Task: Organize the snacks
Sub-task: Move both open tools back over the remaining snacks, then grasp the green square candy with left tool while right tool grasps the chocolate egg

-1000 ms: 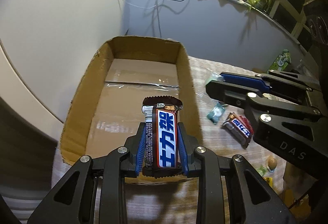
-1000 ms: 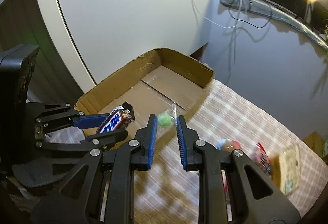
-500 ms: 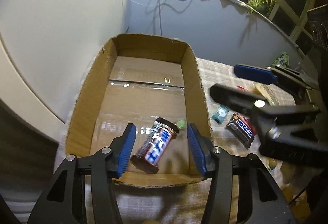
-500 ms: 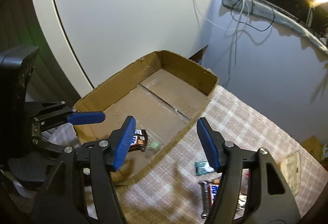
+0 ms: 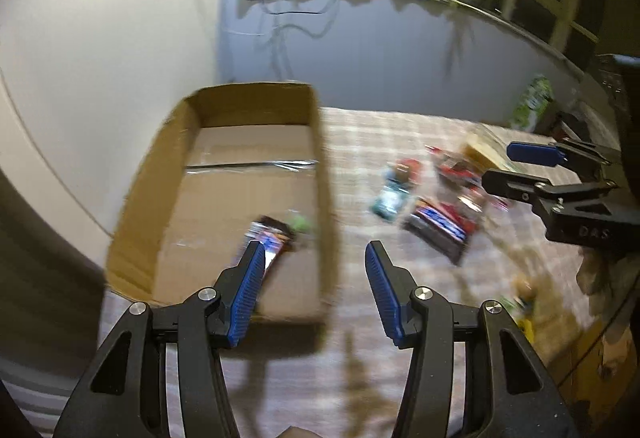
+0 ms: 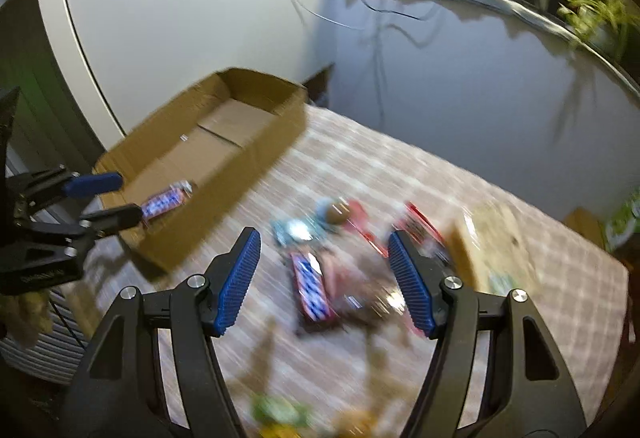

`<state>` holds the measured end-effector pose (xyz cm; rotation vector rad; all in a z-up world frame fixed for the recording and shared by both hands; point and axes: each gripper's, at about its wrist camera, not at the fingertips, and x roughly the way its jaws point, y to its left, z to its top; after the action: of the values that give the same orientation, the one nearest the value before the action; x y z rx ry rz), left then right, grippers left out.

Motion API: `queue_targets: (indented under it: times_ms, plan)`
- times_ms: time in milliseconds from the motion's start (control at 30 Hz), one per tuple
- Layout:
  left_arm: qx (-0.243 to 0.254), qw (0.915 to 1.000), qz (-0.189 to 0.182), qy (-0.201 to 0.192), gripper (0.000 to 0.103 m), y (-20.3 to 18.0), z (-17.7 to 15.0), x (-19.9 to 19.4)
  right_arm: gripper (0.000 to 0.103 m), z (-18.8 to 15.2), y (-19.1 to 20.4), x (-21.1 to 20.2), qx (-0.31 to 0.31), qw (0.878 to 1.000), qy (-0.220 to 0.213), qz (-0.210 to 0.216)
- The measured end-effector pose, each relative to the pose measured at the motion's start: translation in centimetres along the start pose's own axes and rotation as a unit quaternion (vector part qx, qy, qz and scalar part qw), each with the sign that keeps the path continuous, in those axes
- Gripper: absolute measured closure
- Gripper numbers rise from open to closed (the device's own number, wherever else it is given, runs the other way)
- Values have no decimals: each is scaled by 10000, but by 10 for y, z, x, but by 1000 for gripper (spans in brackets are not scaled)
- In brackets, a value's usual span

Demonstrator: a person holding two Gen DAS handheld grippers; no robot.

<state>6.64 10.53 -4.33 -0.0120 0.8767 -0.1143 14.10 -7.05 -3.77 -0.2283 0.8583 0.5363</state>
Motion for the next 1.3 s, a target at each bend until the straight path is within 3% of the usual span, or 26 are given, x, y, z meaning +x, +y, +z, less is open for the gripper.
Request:
queue_targets:
  times_ms: [133, 433, 633, 800, 1100, 1300]
  plan:
    - [120, 9998, -171, 37, 52, -21, -13, -3, 29, -31, -21, -13, 65, 9996, 91, -276]
    - [-81, 9991, -254, 318, 53, -24, -40, 0, 29, -86, -48, -32, 254, 9991, 217, -261]
    - [241, 9971, -568, 442, 72, -57, -45, 8, 29, -110, -53, -29, 284, 9986, 433, -118]
    - [654, 9915, -953, 603, 84, -89, -49, 15, 40, -121, -45, -28, 180, 9981, 590, 58]
    - [1292, 9792, -1233, 961, 84, -130, -54, 35, 52, -131, -34, -19, 114, 9961, 832, 251]
    - [1614, 9716, -1289, 1154, 84, -145, -51, 48, 53, -132, -31, -14, 66, 9957, 897, 224]
